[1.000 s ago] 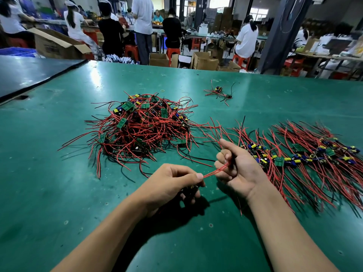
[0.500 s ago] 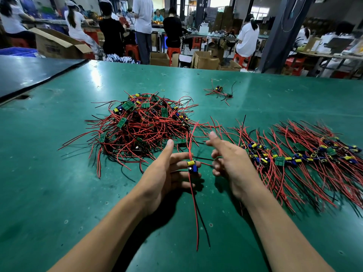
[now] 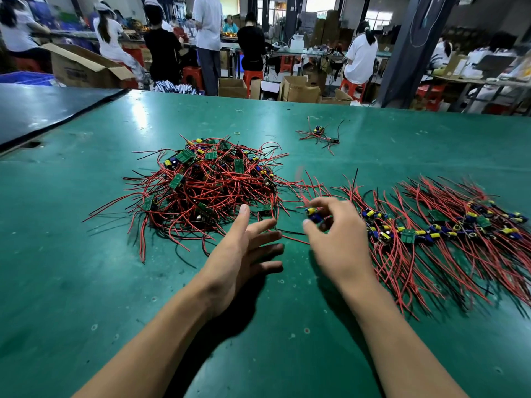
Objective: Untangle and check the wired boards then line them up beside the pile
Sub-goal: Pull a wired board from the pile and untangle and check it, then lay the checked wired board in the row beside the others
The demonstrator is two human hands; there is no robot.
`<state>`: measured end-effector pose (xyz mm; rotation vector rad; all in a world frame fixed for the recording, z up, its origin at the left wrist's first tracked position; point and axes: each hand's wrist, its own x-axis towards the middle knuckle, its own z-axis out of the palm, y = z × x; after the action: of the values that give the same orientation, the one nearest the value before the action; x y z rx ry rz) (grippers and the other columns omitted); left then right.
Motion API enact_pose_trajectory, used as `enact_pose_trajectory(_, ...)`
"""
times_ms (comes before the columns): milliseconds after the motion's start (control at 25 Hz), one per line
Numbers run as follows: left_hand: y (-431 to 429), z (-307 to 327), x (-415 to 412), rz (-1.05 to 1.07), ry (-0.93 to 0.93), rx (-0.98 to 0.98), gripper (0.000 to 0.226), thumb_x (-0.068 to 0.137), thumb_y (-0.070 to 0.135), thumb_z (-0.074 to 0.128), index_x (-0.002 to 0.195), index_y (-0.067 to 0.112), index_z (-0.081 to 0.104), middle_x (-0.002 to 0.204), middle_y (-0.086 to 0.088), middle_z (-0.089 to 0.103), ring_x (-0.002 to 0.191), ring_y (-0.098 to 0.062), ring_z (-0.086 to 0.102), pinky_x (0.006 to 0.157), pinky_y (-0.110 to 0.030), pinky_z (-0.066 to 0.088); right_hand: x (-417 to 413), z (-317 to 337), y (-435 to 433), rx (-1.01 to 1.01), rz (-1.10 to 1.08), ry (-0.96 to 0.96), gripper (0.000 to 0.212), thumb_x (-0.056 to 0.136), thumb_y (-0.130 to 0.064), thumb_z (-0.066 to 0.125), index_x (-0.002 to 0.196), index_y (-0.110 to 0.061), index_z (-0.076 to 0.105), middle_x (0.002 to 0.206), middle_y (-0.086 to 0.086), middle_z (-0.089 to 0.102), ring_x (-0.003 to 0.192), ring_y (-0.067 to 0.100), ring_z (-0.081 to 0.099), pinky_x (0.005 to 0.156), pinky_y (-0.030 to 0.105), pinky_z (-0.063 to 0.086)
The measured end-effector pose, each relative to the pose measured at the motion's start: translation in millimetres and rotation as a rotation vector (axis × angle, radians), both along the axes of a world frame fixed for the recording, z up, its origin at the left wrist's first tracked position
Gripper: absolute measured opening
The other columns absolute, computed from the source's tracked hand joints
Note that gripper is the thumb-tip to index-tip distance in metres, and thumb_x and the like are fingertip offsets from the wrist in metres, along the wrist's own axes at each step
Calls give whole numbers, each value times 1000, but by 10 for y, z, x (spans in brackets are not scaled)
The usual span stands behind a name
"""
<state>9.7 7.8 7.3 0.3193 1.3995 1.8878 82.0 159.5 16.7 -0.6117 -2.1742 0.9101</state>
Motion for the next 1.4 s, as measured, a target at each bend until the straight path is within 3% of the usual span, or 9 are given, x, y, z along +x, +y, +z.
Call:
enact_pose_trajectory(200, 10, 34, 29, 122, -29, -21, 64, 98, 54, 33, 111, 1, 65, 119, -21, 65, 99, -32, 67, 82, -44, 58, 121, 31, 245, 154, -341, -226, 44, 83, -23, 76, 125, -24, 63, 119, 6, 56, 116, 30, 51, 101, 42, 39)
enact_pose_trajectory(360, 20, 39, 35, 166, -26, -11, 60, 100, 50, 34, 102, -1, 66, 106, -19, 66, 88, -30, 68, 73, -41, 60, 24, -11, 49, 235, 17, -198, 32, 88, -21, 72, 119, -18, 69, 115, 3, 64, 112, 25, 56, 102, 43, 43)
enact_pose_trajectory(440, 22, 31, 23, 199, -10, -14, 54, 101, 45, 36, 99, -1, 65, 99, -17, 67, 81, -28, 68, 70, -40, 60, -39, -109, -85, 296, 141, -350, 35, 94, -31, 65, 127, -21, 66, 124, -1, 61, 118, 23, 52, 104, 40, 40)
enact_pose_trajectory(560, 20, 27, 23, 245, 18, -14, 36, 102, 27, 45, 95, -2, 64, 93, -17, 64, 71, -25, 67, 64, -37, 60, -75, -217, -110, 385, 96, -563, 37, 97, -45, 56, 130, -30, 62, 126, -4, 58, 122, 23, 44, 98, 38, 33)
enact_pose_trajectory(720, -15, 51, 37, 240, 8, -36, 18, 101, 6, 43, 104, -4, 58, 96, -20, 62, 59, -27, 68, 54, -34, 60, -60, -137, -81, 270, 92, -574, 17, 97, -41, 59, 107, -30, 67, 105, -5, 70, 112, 23, 56, 92, 36, 34)
enact_pose_trajectory(840, -26, 96, 56, 253, -3, -55, 17, 99, 1, 45, 113, -3, 54, 97, -21, 61, 53, -30, 67, 47, -33, 57, -27, -69, -93, 279, 127, -645, 13, 100, -33, 55, 101, -28, 67, 106, -5, 70, 113, 24, 56, 95, 37, 34)
enact_pose_trajectory(1000, -38, 80, 118, 255, 145, -200, 17, 95, 5, 55, 112, 5, 54, 96, -17, 64, 42, -28, 62, 41, -29, 51, 42, 82, -42, 170, 310, -746, 13, 98, -31, 60, 85, -29, 60, 84, -10, 63, 101, 20, 61, 101, 37, 42)
enact_pose_trajectory(1160, -80, -3, 99, 377, 851, -632, 14, 84, 20, 70, 97, 24, 69, 95, 11, 68, 79, -11, 64, 75, -20, 43, 112, 209, -48, 116, 564, -886, 19, 91, -28, 69, 73, -30, 63, 76, -10, 68, 72, 4, 60, 74, 20, 47)
enact_pose_trajectory(1400, -94, -99, 22, 147, 1184, -816, 53, 86, 34, 64, 138, 31, 51, 144, 13, 48, 130, -10, 46, 106, -28, 39, 107, 178, -42, -13, 576, -772, 17, 87, -40, 74, 77, -26, 73, 77, -2, 75, 62, 0, 60, 63, 16, 49)
